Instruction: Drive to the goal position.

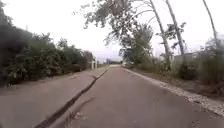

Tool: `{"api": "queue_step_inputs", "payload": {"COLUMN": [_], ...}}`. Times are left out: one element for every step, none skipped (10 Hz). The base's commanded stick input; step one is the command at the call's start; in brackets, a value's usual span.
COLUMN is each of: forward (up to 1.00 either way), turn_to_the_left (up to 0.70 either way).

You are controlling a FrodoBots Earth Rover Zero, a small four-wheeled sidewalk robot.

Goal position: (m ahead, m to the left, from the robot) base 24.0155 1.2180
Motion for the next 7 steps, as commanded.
{"api": "queue_step_inputs", "payload": {"forward": [1.00, 1.00, 1.00, 1.00, 1.00, 1.00, 1.00], "turn_to_the_left": [-0.34, -0.40, -0.40, -0.40, -0.40, -0.39, -0.36]}}
